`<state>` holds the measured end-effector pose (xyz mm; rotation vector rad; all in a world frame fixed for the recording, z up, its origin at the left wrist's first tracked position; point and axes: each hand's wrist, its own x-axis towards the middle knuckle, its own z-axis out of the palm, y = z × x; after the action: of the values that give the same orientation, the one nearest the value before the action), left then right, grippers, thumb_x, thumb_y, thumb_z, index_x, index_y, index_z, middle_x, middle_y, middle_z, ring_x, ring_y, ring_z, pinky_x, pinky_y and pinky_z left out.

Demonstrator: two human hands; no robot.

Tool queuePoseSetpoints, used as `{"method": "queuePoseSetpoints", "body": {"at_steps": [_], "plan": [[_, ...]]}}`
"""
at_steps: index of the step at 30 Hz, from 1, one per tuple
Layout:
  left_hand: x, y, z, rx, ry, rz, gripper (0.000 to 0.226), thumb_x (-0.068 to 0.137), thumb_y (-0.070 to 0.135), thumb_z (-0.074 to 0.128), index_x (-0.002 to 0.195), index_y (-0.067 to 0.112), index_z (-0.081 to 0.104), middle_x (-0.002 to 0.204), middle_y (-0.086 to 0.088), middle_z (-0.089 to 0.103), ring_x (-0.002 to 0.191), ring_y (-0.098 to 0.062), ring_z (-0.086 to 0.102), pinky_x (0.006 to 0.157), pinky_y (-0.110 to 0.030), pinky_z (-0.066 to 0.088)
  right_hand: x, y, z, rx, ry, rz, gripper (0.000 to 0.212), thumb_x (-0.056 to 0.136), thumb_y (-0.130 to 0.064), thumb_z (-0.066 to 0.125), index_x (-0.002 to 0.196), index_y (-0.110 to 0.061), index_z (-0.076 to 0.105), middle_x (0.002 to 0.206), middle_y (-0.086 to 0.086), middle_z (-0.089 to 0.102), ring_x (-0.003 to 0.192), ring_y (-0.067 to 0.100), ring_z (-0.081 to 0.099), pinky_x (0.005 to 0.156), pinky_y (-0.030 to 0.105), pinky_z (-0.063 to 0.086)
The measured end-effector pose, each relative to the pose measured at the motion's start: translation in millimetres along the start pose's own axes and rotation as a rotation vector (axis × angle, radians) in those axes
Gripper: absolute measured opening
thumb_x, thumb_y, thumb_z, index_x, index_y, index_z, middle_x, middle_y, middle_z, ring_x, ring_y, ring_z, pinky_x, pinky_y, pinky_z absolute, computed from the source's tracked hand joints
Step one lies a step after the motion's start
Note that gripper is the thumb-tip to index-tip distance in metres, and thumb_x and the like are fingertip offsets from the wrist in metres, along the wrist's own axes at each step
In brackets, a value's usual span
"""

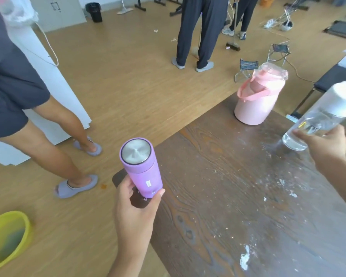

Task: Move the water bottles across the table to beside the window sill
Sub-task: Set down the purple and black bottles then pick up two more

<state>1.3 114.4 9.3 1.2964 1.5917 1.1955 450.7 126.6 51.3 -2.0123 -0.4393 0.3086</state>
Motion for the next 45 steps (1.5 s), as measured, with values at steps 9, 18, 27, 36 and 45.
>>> {"method": "queuePoseSetpoints", "body": {"at_steps": [9, 18, 27, 36, 45], "plan": [[8, 0, 5, -0.131, -0.041, -0.059, 0.056, 0.078, 0.004, 0.09, 0.109, 0.046, 0.07, 0.116, 0.02, 0.081, 0.115, -0.005, 0.076, 0.104, -0.038, 0.055, 1, 7, -1, -0.079, -0.056, 0.05, 0.077, 0.078, -0.034, 0.093, 0.138, -0.011, 0.05, 0.136, 0.015, 0.063, 0.126, 0.035, 0.061, 0.096, 0.042, 0.047], [6, 12, 18, -0.14, -0.078, -0.047, 0.063, 0.076, 0.002, 0.09, 0.101, 0.056, 0.07, 0.109, 0.034, 0.078, 0.107, 0.008, 0.075, 0.102, -0.034, 0.058, -3, 2, -7, -0.077, -0.05, -0.002, 0.066, 0.082, -0.031, 0.09, 0.133, -0.007, 0.055, 0.116, 0.004, 0.057, 0.104, 0.022, 0.054, 0.079, 0.031, 0.044], [12, 49, 88, -0.078, -0.265, 0.037, 0.055, 0.072, 0.004, 0.093, 0.114, 0.032, 0.073, 0.109, 0.026, 0.081, 0.099, 0.006, 0.078, 0.086, -0.016, 0.059, -33, -10, -12, -0.056, -0.132, -0.148, 0.066, 0.077, -0.034, 0.094, 0.13, -0.013, 0.06, 0.115, -0.002, 0.067, 0.104, 0.018, 0.063, 0.089, 0.034, 0.05], [-31, 99, 164, -0.064, -0.489, 0.153, 0.056, 0.072, 0.004, 0.092, 0.122, 0.019, 0.073, 0.109, 0.014, 0.082, 0.097, 0.002, 0.079, 0.083, -0.011, 0.06, -101, 18, -65, 0.126, -0.167, -0.114, 0.059, 0.074, -0.024, 0.095, 0.125, -0.024, 0.064, 0.114, -0.01, 0.075, 0.105, 0.011, 0.072, 0.088, 0.03, 0.058], [-161, 140, 245, -0.059, -0.78, 0.196, 0.052, 0.072, 0.002, 0.091, 0.111, 0.031, 0.074, 0.1, 0.016, 0.085, 0.097, -0.007, 0.082, 0.087, -0.03, 0.062, -165, 106, -226, 0.185, 0.111, 0.018, 0.056, 0.071, -0.021, 0.097, 0.118, -0.027, 0.067, 0.112, -0.013, 0.078, 0.108, 0.006, 0.071, 0.087, 0.021, 0.056]]}}
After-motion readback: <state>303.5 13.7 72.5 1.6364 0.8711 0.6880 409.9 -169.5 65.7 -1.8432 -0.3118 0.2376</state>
